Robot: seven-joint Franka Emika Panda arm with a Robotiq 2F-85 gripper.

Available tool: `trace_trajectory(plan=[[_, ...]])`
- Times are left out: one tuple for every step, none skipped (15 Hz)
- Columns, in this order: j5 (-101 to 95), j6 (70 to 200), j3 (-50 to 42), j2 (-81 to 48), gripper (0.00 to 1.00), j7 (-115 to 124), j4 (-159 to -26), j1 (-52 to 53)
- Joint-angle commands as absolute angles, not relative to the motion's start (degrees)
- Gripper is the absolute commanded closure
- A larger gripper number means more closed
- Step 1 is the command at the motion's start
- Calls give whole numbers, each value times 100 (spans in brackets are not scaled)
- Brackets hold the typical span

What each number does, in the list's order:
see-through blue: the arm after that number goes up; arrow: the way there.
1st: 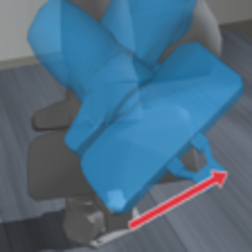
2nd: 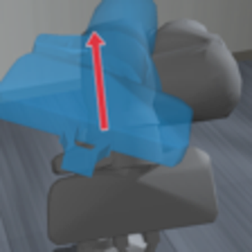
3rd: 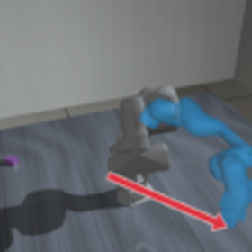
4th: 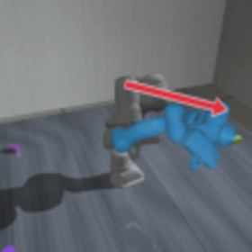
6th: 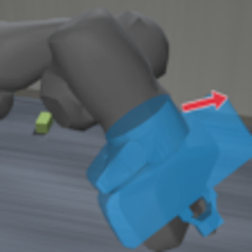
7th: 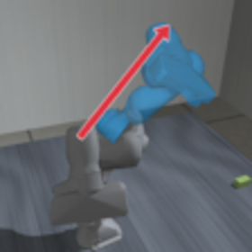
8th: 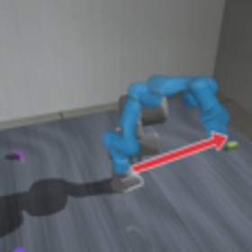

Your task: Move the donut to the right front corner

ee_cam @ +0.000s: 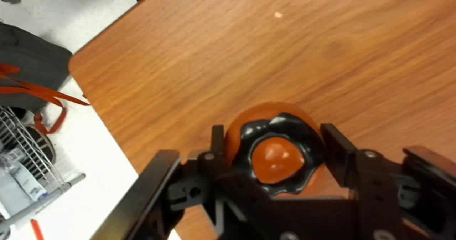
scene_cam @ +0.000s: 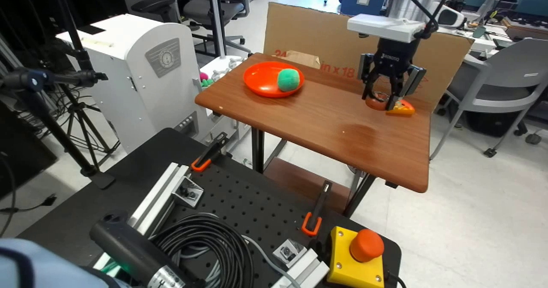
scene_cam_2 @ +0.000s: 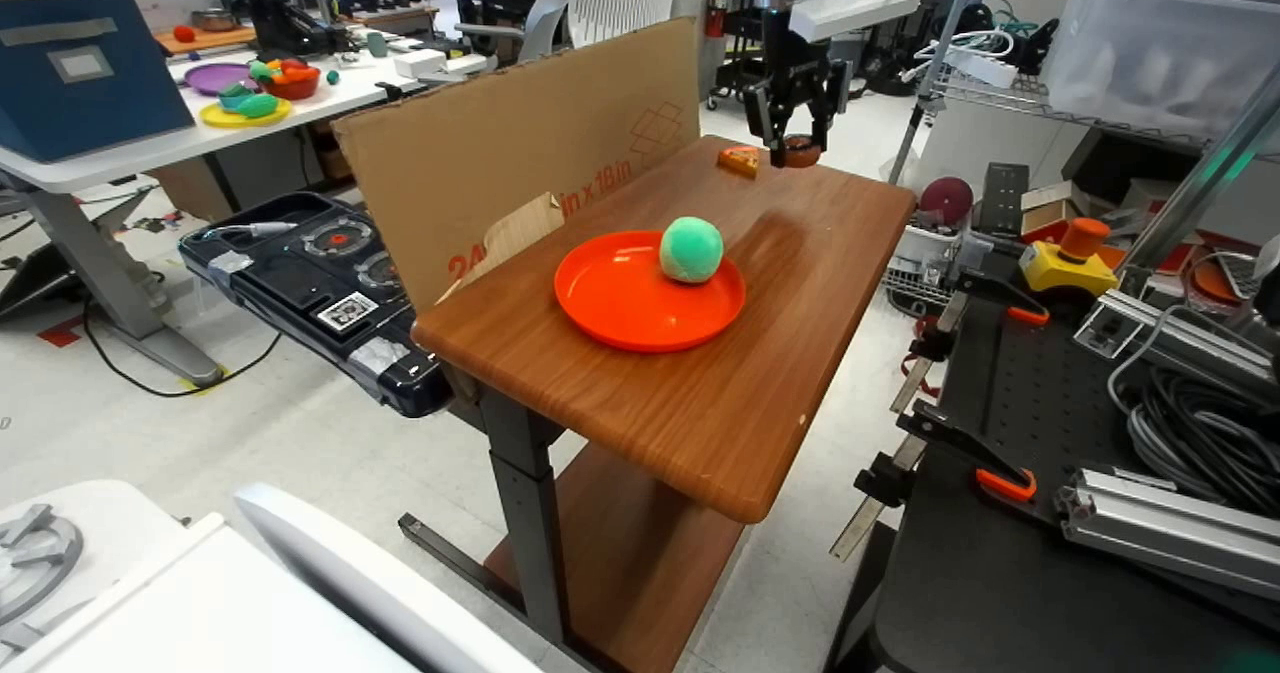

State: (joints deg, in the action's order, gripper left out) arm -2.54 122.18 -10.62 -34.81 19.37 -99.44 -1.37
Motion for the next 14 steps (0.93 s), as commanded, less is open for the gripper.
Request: trace_trajectory(plan=[[-146, 12131, -1200, -3642, 58, 2249, -9883, -425], [-164, 12142, -1235, -3701, 58, 2324, -9880, -475], [-191, 12130, -1258, -3787, 58, 2386, -9872, -507], [-237, 12153, -1287, -3862, 58, 2456, -9894, -506], [-249, 12149, -1293, -3946, 58, 2492, -9890, -512], [-266, 12163, -1304, -4046, 58, 2528, -9880, -499], [-274, 12203, -1308, -4132, 58, 2552, -9867, -487], [-271, 12204, -1298, -4195, 58, 2546, -9830, -486], [-272, 12223, -1295, -4174, 58, 2541, -9832, -485], [-240, 12273, -1266, -4118, 11, 2489, -9889, -504], [-229, 12264, -1250, -4051, 8, 2456, -9943, -506], [-170, 12249, -1211, -3941, 3, 2418, -10040, -516], [-170, 12219, -1193, -3786, 0, 2365, -10180, -499], [-194, 12206, -1168, -3614, 0, 2291, -10333, -473]])
